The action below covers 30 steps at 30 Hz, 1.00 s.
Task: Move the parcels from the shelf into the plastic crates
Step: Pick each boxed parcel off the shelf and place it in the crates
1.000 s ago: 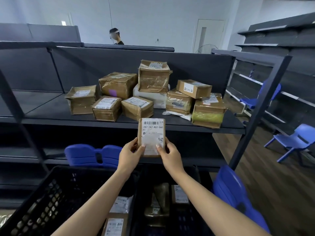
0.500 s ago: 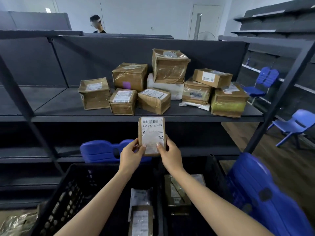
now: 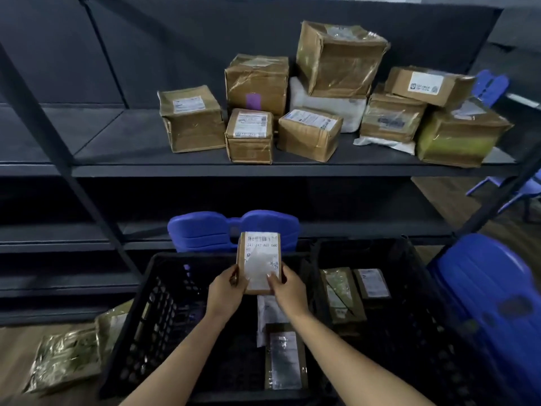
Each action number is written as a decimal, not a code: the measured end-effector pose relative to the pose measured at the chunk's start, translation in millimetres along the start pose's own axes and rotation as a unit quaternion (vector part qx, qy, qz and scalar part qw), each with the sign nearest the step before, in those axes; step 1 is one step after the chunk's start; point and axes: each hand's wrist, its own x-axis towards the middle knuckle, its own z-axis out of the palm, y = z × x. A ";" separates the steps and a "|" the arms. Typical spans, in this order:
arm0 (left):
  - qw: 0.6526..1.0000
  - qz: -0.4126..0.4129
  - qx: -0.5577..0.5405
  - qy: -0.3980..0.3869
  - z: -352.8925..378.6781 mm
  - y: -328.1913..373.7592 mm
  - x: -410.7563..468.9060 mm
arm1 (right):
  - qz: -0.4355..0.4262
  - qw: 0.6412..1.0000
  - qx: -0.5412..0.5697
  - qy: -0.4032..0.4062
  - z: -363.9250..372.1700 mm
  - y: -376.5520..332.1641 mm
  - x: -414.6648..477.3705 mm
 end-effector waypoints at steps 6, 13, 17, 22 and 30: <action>0.998 -0.044 0.031 -0.029 22.0 -60.6 32.5 | 0.051 0.998 -0.019 -0.010 42.6 52.7 30.8; 0.990 -0.104 0.073 -0.064 67.2 -145.6 64.7 | 0.105 0.990 -0.085 -0.042 89.9 125.7 66.9; 0.984 -0.134 0.080 -0.086 91.4 -186.5 78.4 | 0.142 0.983 -0.102 -0.064 109.3 164.1 83.1; 0.976 -0.156 0.106 -0.107 108.8 -221.1 94.7 | 0.161 0.974 -0.139 -0.076 125.8 191.8 101.6; 0.979 -0.168 0.052 -0.107 114.5 -244.4 102.2 | 0.175 0.951 -0.223 -0.126 135.4 202.4 121.9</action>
